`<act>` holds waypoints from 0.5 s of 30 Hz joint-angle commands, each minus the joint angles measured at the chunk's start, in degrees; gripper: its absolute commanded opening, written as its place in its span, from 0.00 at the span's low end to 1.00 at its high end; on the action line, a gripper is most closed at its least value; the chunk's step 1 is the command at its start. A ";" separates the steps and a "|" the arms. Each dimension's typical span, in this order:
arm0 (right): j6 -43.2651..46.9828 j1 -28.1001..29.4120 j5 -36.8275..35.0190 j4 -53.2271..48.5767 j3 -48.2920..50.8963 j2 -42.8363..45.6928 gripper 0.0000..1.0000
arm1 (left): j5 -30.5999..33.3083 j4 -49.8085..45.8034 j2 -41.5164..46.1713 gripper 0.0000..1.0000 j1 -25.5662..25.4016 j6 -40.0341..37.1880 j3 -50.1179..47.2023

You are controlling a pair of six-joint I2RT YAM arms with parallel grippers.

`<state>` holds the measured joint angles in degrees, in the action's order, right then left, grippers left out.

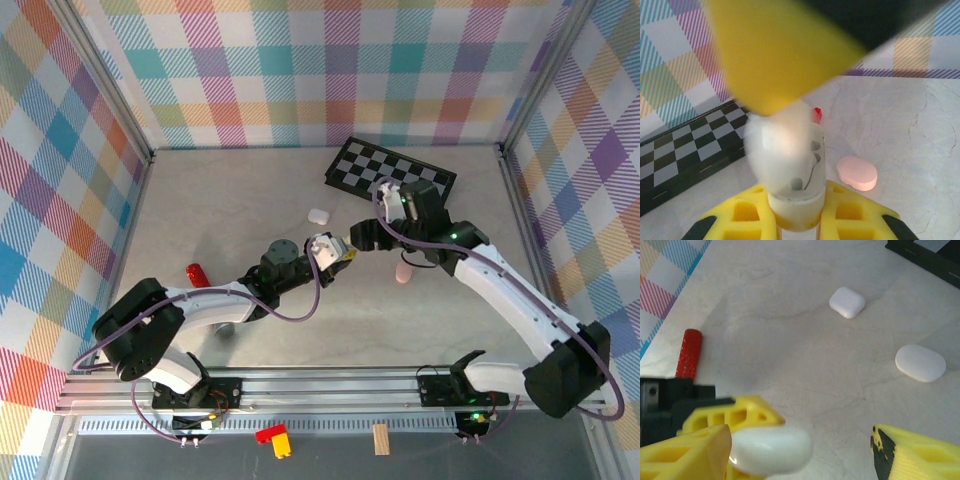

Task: Insert the wireless bluetooth earbuds into the charging case

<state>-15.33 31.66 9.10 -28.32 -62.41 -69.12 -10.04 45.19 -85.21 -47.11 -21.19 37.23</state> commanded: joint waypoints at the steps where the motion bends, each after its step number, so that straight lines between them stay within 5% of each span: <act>1: 2.11 -0.11 1.88 -0.67 2.17 4.27 0.73 | -1.48 -1.45 3.17 0.00 1.26 2.00 1.34; 6: 7.36 -0.11 1.57 1.13 3.50 9.17 0.74 | -7.89 -6.47 6.33 0.00 2.74 2.12 0.52; 12: 31.85 -0.02 20.76 -1.78 5.61 15.51 0.77 | -24.97 -23.80 12.43 0.00 4.98 -0.59 2.89; 15: 43.19 0.07 24.12 -4.83 6.41 16.48 0.78 | -30.44 -31.47 14.04 0.00 5.63 -2.01 5.35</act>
<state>11.68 31.51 24.23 -29.61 -57.04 -53.28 -30.20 23.79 -73.25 -42.28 -21.10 39.68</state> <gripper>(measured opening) 0.782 0.157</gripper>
